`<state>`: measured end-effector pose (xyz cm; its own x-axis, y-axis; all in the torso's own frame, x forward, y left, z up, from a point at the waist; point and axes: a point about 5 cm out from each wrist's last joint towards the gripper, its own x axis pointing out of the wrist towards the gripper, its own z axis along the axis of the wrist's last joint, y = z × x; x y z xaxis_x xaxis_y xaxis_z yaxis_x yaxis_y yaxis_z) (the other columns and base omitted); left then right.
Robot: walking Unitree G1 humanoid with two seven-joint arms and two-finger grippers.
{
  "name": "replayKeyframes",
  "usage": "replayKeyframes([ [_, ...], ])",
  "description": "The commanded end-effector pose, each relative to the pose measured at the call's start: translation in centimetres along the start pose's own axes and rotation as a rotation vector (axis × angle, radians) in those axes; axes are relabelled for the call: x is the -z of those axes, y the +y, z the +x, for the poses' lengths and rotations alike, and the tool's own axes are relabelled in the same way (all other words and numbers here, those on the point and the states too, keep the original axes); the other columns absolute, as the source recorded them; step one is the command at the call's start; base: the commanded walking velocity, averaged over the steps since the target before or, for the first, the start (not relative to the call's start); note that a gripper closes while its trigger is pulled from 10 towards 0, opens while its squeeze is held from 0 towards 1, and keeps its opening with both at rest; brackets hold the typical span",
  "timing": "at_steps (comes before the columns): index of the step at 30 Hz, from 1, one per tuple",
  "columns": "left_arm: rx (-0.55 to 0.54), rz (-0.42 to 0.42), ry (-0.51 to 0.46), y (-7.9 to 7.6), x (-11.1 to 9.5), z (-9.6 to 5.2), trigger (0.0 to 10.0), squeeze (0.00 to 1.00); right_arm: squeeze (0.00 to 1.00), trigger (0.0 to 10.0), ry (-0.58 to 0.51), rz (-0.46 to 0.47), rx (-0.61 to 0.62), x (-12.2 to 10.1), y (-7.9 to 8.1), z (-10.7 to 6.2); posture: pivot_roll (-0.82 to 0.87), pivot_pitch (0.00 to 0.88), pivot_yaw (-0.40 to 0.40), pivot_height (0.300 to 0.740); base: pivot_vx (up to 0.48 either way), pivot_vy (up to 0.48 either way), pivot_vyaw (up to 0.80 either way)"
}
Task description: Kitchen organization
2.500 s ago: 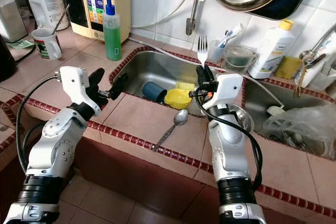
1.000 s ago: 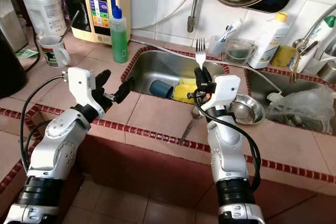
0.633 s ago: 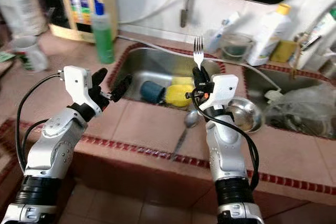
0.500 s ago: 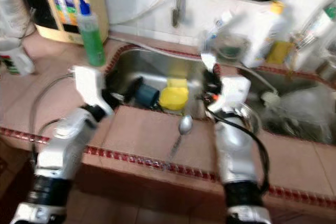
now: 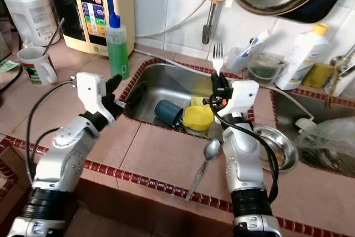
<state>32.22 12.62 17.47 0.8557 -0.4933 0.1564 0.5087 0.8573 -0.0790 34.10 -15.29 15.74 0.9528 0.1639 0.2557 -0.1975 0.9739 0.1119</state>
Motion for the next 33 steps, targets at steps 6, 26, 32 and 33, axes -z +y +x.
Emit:
replayKeyframes([
  [6,0.118,0.042,0.016,-1.9,-0.3,-0.1,10.0,0.00,0.00,10.0,0.059,-0.025,0.016,0.2,-1.4,0.3,0.11,0.000,-0.081,0.740,0.000,0.000,0.00],
  [26,0.343,0.069,0.115,-5.7,-0.4,-2.5,10.0,0.00,0.00,10.0,0.166,0.028,0.007,0.3,-3.1,2.3,0.10,0.061,-0.042,0.740,0.000,0.000,0.00],
  [32,0.355,0.069,0.114,-6.1,-0.7,-2.5,10.0,0.00,0.00,10.0,0.214,0.084,-0.005,0.6,-3.3,3.1,0.10,0.055,-0.043,0.740,0.000,0.000,0.00],
  [33,0.355,0.069,0.114,-6.1,-0.8,-2.5,10.0,0.00,0.00,10.0,0.218,0.090,-0.007,0.6,-3.4,3.2,0.10,0.055,-0.043,0.740,0.000,0.000,0.00],
])
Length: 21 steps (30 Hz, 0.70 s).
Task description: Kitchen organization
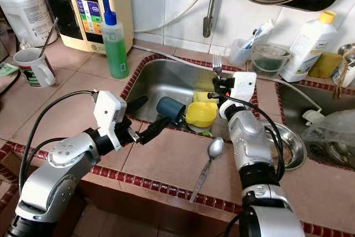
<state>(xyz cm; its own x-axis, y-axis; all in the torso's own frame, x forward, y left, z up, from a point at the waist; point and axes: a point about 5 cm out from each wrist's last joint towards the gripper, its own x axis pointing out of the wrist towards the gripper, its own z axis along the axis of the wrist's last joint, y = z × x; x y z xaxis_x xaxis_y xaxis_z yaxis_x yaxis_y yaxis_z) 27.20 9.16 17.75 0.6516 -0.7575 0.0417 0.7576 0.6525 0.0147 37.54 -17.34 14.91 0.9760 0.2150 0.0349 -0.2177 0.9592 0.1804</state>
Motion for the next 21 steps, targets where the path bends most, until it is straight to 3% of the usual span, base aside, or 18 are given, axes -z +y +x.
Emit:
replayKeyframes([
  [1,0.022,0.011,-0.010,-0.5,-0.6,0.2,10.0,0.00,0.00,10.0,-0.010,0.019,0.003,-0.8,-0.5,0.3,0.10,0.055,-0.043,0.740,0.000,0.000,0.00],
  [10,0.092,-0.003,-0.003,-2.1,-0.4,0.1,10.0,0.00,0.00,10.0,0.056,0.078,-0.018,-0.1,0.0,1.0,0.11,0.047,-0.050,0.740,0.000,0.000,0.00],
  [16,0.090,-0.002,0.002,-2.2,-0.2,0.2,10.0,0.00,0.00,10.0,0.068,0.083,-0.026,0.2,0.2,1.1,0.11,0.042,-0.052,0.740,0.000,0.000,0.00],
  [17,0.090,-0.001,0.002,-2.2,-0.2,0.2,10.0,0.00,1.00,10.0,0.069,0.088,-0.027,0.2,0.2,1.1,0.11,0.042,-0.052,0.740,0.000,0.000,0.00],
  [21,0.088,-0.001,0.003,-2.2,-0.2,0.2,10.0,0.00,1.00,10.0,0.070,0.103,-0.038,0.2,0.3,1.2,0.11,0.038,-0.051,0.740,0.000,0.000,0.00],
])
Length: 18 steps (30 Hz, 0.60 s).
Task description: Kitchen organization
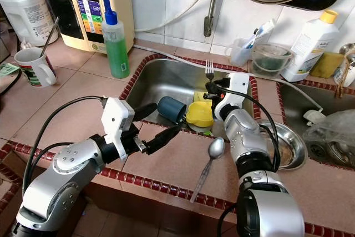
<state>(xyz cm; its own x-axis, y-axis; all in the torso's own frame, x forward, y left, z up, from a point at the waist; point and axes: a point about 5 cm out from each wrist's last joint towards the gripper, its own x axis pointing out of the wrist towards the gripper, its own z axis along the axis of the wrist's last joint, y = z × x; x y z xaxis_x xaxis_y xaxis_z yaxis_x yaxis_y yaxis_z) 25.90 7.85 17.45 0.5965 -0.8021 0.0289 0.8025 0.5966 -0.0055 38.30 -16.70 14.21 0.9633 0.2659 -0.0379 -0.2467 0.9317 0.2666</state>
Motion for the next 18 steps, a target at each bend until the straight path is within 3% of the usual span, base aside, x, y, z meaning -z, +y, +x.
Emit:
replayKeyframes([
  [1,0.016,0.022,-0.008,-0.30,-0.55,0.12,10.0,0.00,1.00,10.0,-0.012,0.017,-0.010,-0.63,0.09,0.34,0.11,0.037,-0.050,0.740,0.000,0.000,0.00],
  [18,-0.002,0.029,0.000,0.08,-0.74,-0.02,10.0,0.00,1.00,10.0,-0.024,0.012,-0.026,-0.98,-0.01,0.65,0.12,0.046,-0.043,0.740,0.000,0.000,0.00],
])
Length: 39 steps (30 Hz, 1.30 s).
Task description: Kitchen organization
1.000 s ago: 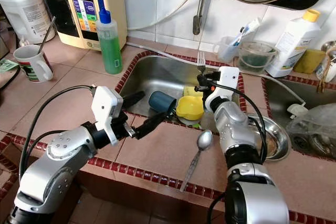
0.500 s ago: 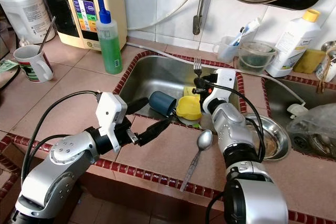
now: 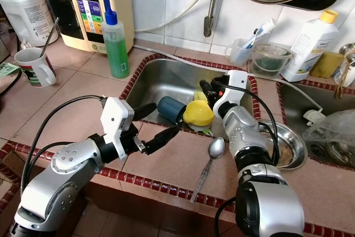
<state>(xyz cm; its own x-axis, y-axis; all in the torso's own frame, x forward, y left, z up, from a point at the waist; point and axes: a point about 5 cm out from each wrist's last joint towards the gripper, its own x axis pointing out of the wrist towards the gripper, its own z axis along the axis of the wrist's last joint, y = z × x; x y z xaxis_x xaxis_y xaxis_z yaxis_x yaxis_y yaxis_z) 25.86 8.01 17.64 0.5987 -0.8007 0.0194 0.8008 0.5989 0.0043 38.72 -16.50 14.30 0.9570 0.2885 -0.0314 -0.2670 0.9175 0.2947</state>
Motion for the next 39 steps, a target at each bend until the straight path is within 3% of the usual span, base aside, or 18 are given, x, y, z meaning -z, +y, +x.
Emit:
replayKeyframes([
  [1,-0.003,0.019,-0.012,0.1,-0.6,0.1,10.0,0.00,1.00,10.0,-0.029,-0.023,-0.003,-0.9,0.0,0.2,0.12,0.046,-0.044,0.740,0.000,0.000,0.00],
  [5,-0.031,0.018,-0.024,0.5,-0.6,0.2,10.0,0.00,1.00,10.0,-0.074,-0.040,-0.027,-1.4,0.4,0.3,0.12,0.042,-0.043,0.740,0.000,0.000,0.00],
  [13,-0.132,0.000,-0.071,2.4,-0.6,0.5,10.0,0.00,1.00,10.0,-0.219,-0.187,-0.038,-3.1,1.3,0.1,0.10,0.002,-0.046,0.740,0.000,0.000,0.00],
  [16,-0.148,-0.003,-0.082,2.8,-0.6,0.5,10.0,0.00,1.00,10.0,-0.243,-0.200,-0.030,-3.2,1.4,-0.1,0.09,0.000,-0.046,0.740,0.000,0.000,0.00],
  [17,-0.167,-0.006,-0.090,3.2,-0.5,0.6,10.0,0.00,0.80,10.0,-0.271,-0.219,-0.020,-3.3,1.4,-0.3,0.08,0.000,-0.047,0.740,0.000,0.000,0.00],
  [18,-0.175,-0.003,-0.095,3.4,-0.4,0.7,10.0,0.00,0.00,10.0,-0.287,-0.226,-0.013,-3.4,1.4,-0.5,0.08,0.000,-0.048,0.740,0.000,0.000,0.00],
  [26,-0.232,-0.026,-0.149,4.9,-0.5,1.1,10.0,0.00,0.00,10.0,-0.387,-0.270,0.031,-3.3,1.4,-2.0,0.06,0.000,-0.056,0.740,0.000,0.000,0.00],
  [35,-0.313,-0.026,-0.172,6.5,0.2,0.3,10.0,0.00,0.00,10.0,-0.462,-0.321,0.065,-3.2,1.7,-4.4,0.06,0.000,-0.053,0.740,0.000,0.000,0.00],
  [36,-0.318,-0.023,-0.169,6.6,0.4,0.2,10.0,0.00,1.00,10.0,-0.458,-0.315,0.050,-3.0,1.9,-4.7,0.06,0.000,-0.052,0.740,0.000,0.000,0.00],
  [39,-0.324,-0.021,-0.172,6.7,0.7,0.0,10.0,0.00,1.00,10.0,-0.458,-0.309,0.047,-2.7,2.2,-5.2,0.06,0.000,-0.050,0.740,0.000,0.000,0.00],
])
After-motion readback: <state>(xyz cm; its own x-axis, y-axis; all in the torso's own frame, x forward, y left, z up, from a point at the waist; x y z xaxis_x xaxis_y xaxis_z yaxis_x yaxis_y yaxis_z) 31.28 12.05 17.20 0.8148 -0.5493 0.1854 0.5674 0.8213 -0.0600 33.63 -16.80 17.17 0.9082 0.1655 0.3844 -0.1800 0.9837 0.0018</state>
